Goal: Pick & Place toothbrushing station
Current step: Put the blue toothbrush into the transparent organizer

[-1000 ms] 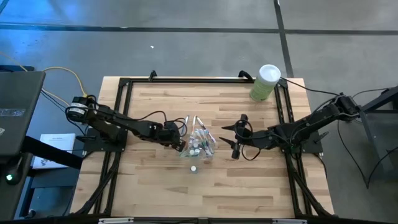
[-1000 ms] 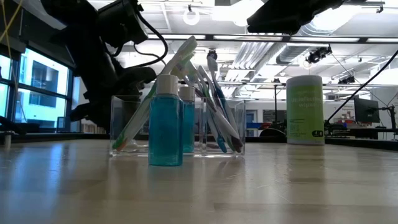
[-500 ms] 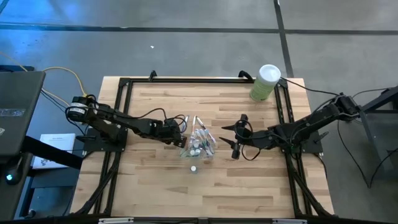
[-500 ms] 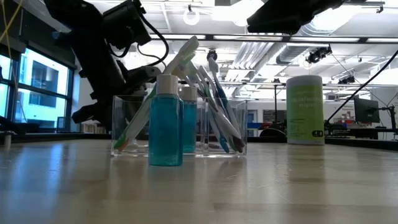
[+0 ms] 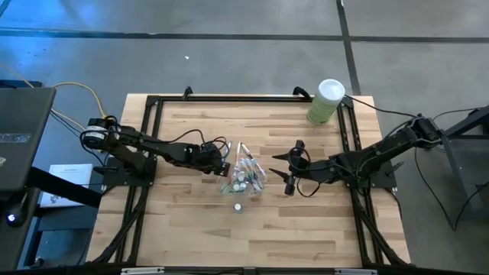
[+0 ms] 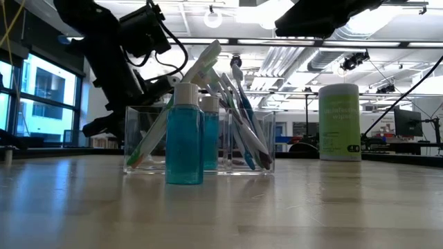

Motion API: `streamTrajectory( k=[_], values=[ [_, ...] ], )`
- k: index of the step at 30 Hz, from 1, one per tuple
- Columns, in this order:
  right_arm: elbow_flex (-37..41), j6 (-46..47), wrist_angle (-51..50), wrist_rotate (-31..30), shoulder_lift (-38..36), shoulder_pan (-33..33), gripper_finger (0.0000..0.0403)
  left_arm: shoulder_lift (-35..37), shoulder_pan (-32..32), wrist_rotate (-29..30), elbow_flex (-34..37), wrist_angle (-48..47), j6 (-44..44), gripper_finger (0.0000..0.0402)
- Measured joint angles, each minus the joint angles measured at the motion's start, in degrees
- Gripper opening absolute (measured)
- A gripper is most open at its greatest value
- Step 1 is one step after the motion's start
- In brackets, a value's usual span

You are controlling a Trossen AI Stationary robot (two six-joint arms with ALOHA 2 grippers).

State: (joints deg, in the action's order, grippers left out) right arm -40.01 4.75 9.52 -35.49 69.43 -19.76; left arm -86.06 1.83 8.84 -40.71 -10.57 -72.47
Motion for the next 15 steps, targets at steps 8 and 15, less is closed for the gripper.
streamTrajectory(
  k=[8, 15],
  values=[
    [0.0, 0.2, 0.1, 0.2, 0.0, -0.1, 0.0193, 0.0, 0.0, 0.1, -0.1, -1.7, 0.5, 0.0126],
    [0.0, 0.2, 0.1, 1.1, 0.0, -0.5, 0.0193, 0.0, -0.1, 0.2, -0.1, -1.7, -0.8, 0.0126]
  ],
)
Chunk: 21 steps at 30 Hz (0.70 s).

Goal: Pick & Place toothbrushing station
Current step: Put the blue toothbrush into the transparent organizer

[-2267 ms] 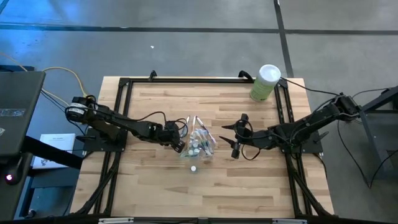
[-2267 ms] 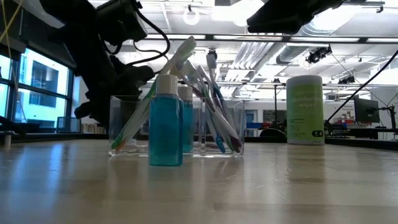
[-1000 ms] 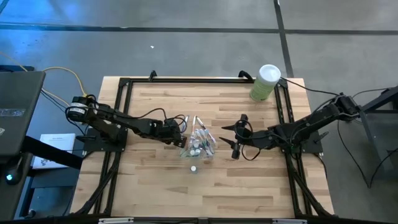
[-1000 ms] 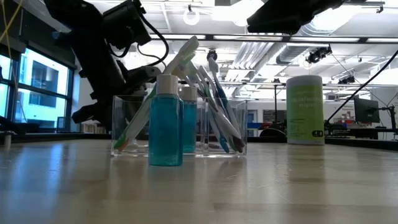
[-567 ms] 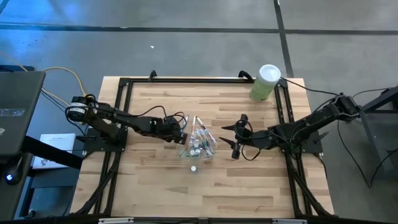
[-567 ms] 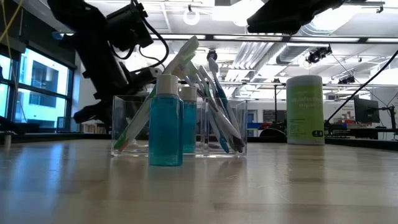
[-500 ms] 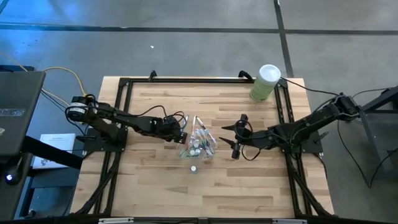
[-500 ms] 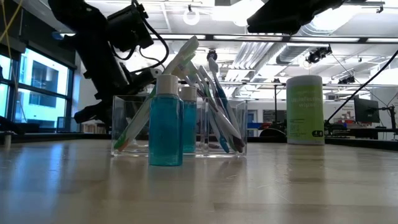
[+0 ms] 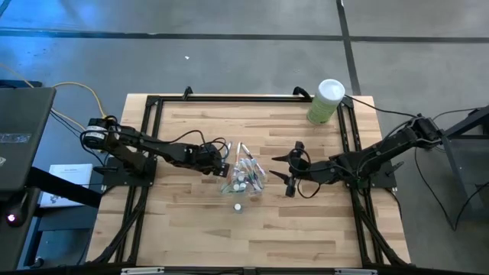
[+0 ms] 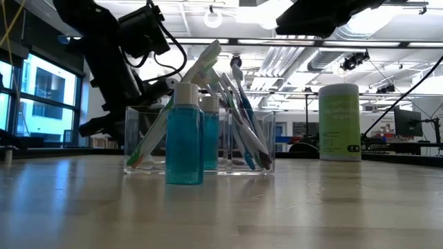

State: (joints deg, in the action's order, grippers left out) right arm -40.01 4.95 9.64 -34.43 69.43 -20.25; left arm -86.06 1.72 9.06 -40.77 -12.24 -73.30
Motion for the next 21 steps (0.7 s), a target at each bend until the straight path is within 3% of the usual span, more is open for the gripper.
streamTrajectory(
  k=[9, 21],
  values=[
    [0.0, 1.0, -0.2, 3.5, 0.0, 0.0, 0.0193, -2.0, 0.3, -0.7, 0.0, 0.5, -2.0, 0.0126],
    [0.0, 1.0, -1.3, 3.5, 0.0, 0.0, 0.0193, -2.0, 0.3, -0.5, 0.0, 0.0, -2.2, 0.0126]
  ],
)
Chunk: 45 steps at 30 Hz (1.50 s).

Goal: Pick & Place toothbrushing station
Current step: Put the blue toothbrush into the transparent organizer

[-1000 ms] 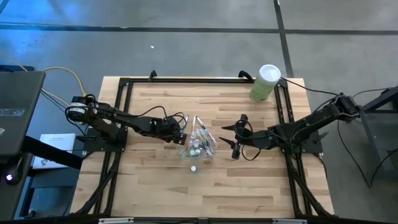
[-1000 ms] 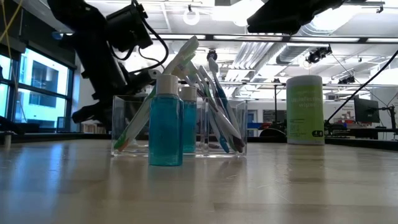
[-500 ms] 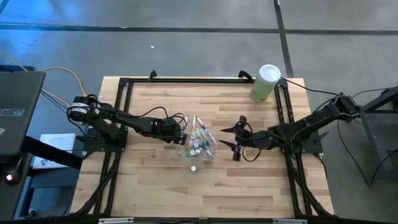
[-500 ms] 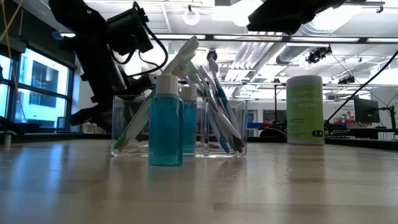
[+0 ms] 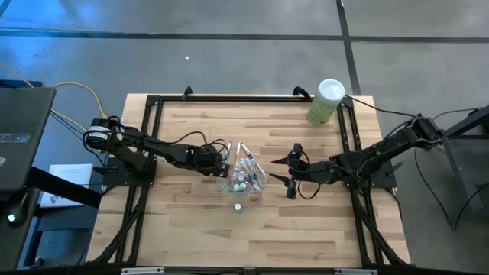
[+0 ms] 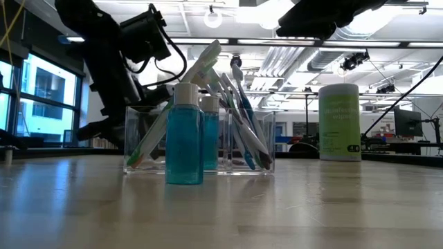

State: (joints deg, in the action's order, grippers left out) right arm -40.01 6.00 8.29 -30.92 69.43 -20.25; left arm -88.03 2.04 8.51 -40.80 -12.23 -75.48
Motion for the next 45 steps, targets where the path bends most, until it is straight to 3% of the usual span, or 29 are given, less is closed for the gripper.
streamTrajectory(
  k=[15, 29, 35, 45],
  values=[
    [0.0, 0.0, -0.1, 0.0, 0.0, 0.0, 0.0193, -2.7, 0.5, -2.4, -0.2, -2.9, -1.2, 0.0122],
    [0.0, 0.0, -0.5, 0.0, 0.0, 0.0, 0.0193, -2.8, -0.2, -2.6, -0.1, -6.8, -0.5, 0.0009],
    [0.0, 0.3, -0.9, 0.0, 0.0, 0.0, 0.0193, -2.8, -0.4, -1.7, -0.1, -8.5, 2.0, 0.0006],
    [0.0, 1.5, -2.1, 0.0, 0.0, 0.0, 0.0193, -1.5, 0.1, 3.5, 0.0, -21.3, -1.4, 0.0005]
  ],
)
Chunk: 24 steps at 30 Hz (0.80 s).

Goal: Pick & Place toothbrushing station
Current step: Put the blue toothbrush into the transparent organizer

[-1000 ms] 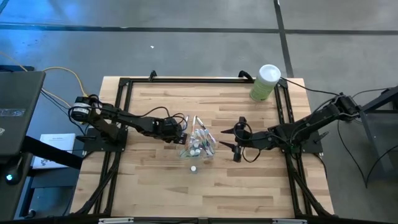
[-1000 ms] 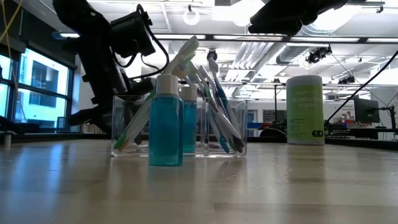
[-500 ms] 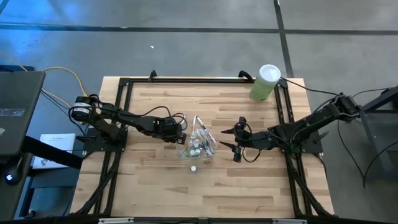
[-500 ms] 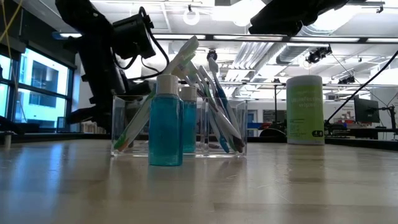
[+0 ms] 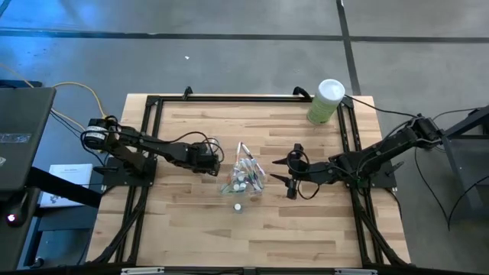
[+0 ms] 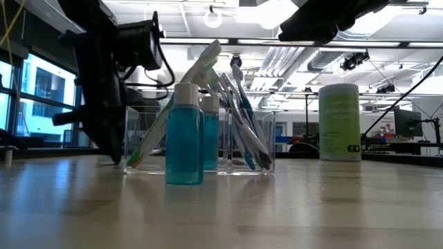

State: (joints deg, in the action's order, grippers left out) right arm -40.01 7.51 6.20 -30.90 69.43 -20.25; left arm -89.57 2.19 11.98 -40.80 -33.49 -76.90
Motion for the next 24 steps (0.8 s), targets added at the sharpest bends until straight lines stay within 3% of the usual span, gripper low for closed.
streamTrajectory(
  k=[16, 24],
  values=[
    [0.0, 0.3, -1.0, 0.0, 0.0, 0.0, 0.0193, 6.4, 10.8, 3.8, 0.5, -3.5, -6.3, 0.0003],
    [0.0, 0.4, -1.3, 0.0, 0.0, 0.0, 0.0193, 12.1, 18.4, 11.1, 0.3, -8.8, -14.2, 0.0002]
  ],
)
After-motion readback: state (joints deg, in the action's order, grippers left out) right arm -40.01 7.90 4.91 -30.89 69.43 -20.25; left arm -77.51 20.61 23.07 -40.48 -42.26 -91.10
